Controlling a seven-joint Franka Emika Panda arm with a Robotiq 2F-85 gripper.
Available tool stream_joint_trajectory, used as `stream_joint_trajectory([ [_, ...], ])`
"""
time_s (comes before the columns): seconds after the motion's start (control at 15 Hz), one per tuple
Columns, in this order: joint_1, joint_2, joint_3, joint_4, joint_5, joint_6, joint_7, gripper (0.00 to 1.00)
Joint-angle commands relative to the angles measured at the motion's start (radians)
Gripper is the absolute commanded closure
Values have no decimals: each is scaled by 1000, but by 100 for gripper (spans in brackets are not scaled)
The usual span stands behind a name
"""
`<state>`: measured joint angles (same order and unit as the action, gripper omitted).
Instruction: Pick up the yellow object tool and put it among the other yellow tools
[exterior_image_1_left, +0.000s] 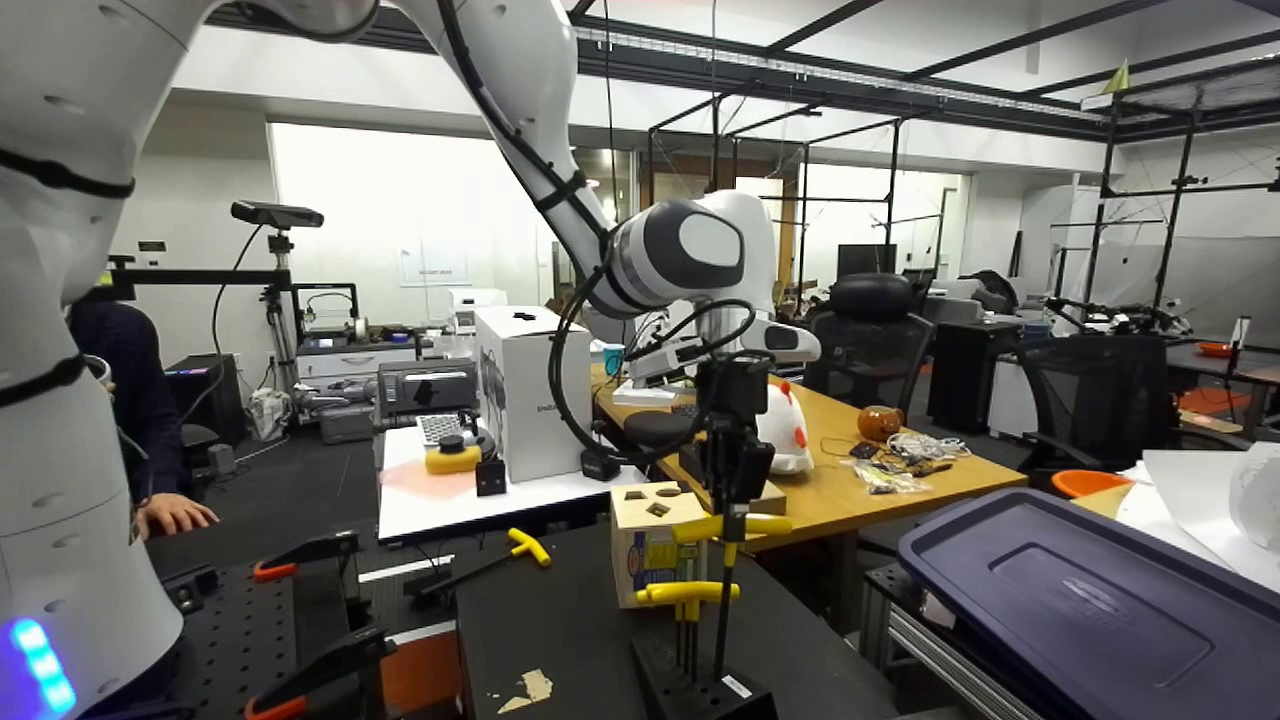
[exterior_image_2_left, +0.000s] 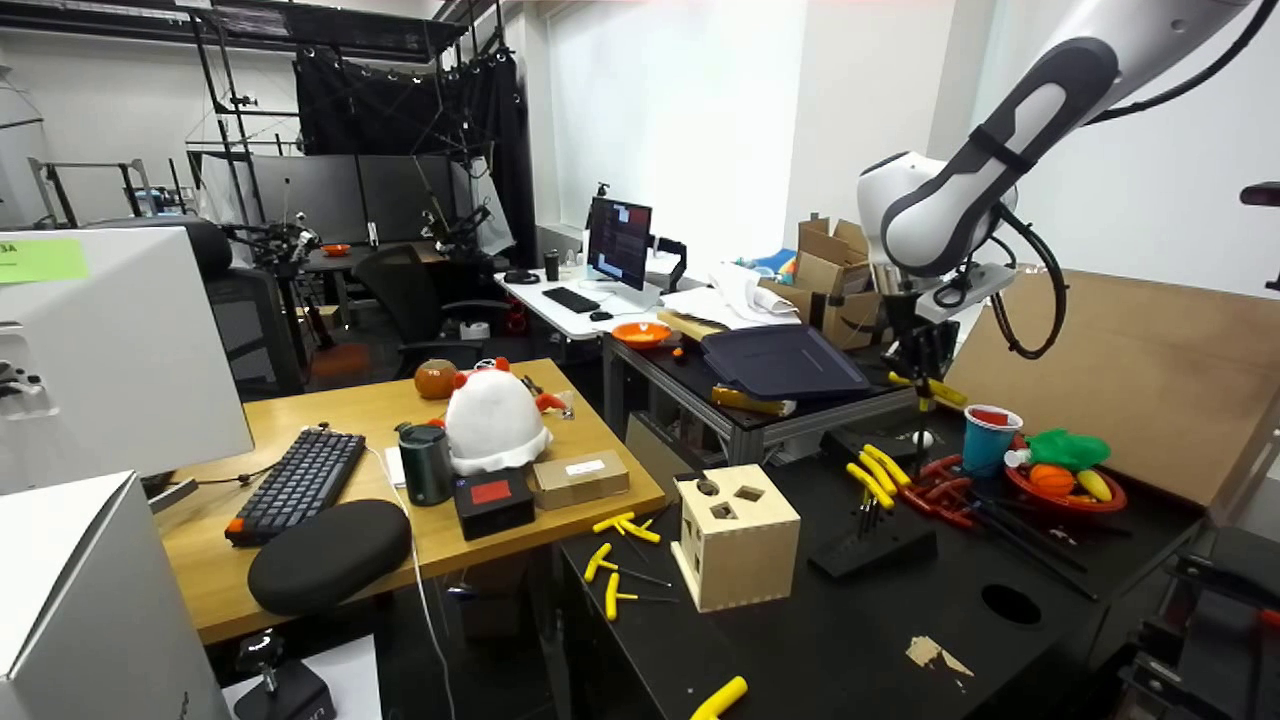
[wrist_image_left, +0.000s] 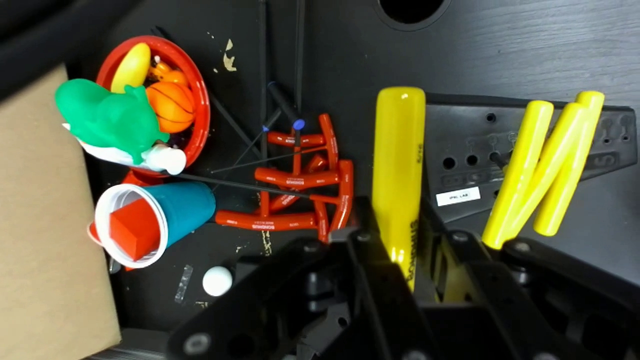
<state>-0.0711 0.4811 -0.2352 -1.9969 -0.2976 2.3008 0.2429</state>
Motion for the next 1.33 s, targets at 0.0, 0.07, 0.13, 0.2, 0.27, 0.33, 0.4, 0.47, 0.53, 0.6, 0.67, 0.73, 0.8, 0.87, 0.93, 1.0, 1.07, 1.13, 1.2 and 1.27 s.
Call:
stream_joint_trajectory([
  [0.0,8,-52,9,-46,19,-26,17,94],
  [0.07,10,-50,10,-48,20,-29,20,94],
  [0.13,13,-49,11,-49,21,-33,25,94],
  [0.2,16,-48,11,-49,20,-38,31,94],
  [0.27,17,-47,10,-50,20,-33,40,94],
  [0.33,17,-46,10,-50,22,-28,48,94],
  [0.4,18,-44,9,-45,24,-29,64,94],
  [0.47,19,-42,8,-43,26,-26,77,94],
  [0.53,20,-39,7,-39,27,-25,90,94],
  [0.6,20,-36,8,-36,30,-27,102,94],
  [0.67,17,-31,12,-28,40,-39,104,94],
  [0.73,13,-30,16,-25,52,-46,99,94],
  [0.8,10,-27,19,-23,71,-45,98,94],
  [0.87,9,-27,21,-22,86,-46,97,94],
  [0.93,7,-26,25,-21,105,-47,93,94],
  [1.0,7,-25,25,-21,119,-45,94,94],
  [1.07,6,-24,28,-20,135,-47,91,94],
  [1.13,6,-23,29,-20,147,-46,92,94],
  [1.2,6,-21,29,-19,157,-47,91,94],
  [1.27,6,-21,29,-20,163,-46,91,94],
])
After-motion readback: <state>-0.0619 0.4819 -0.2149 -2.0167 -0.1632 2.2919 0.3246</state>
